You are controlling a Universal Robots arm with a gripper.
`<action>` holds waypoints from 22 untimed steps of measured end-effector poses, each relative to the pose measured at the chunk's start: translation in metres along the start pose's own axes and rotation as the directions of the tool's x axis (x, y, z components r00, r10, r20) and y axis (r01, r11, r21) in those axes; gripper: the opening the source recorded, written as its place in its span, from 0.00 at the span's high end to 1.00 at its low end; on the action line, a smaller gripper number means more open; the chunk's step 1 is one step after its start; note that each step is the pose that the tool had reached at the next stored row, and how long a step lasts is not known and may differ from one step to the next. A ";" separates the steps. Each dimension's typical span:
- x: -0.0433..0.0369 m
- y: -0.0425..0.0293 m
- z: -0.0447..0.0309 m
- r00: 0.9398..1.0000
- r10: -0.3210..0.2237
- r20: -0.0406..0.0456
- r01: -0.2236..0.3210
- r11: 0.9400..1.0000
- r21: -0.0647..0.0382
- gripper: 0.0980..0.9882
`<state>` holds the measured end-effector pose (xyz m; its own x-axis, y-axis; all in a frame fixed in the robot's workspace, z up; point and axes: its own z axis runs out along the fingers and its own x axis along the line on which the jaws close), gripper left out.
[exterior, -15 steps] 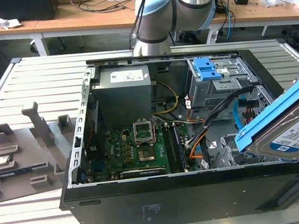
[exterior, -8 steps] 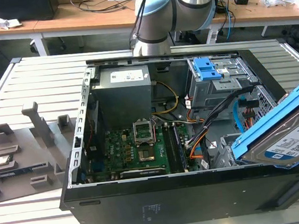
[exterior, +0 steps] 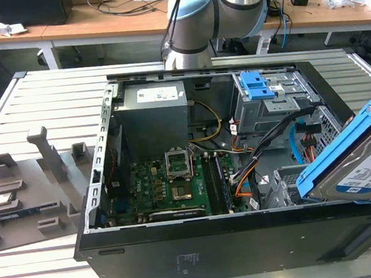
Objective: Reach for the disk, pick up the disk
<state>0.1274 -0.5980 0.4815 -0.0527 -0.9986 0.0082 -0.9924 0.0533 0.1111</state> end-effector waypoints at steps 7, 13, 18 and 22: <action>-0.0203 0.0003 -0.0004 1.000 0.000 0.000 0.000 1.000 0.000 0.70; -0.0319 -0.0009 -0.0005 1.000 -0.001 0.004 0.001 1.000 0.000 0.70; -0.0309 -0.0015 -0.0005 0.999 -0.004 0.036 0.004 1.000 -0.002 0.70; -0.0241 -0.0027 0.0051 0.999 -0.005 0.045 0.005 1.000 -0.003 0.70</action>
<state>0.1308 -0.5741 0.4760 -0.0525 -0.9979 -0.0368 -0.9923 0.0480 0.1142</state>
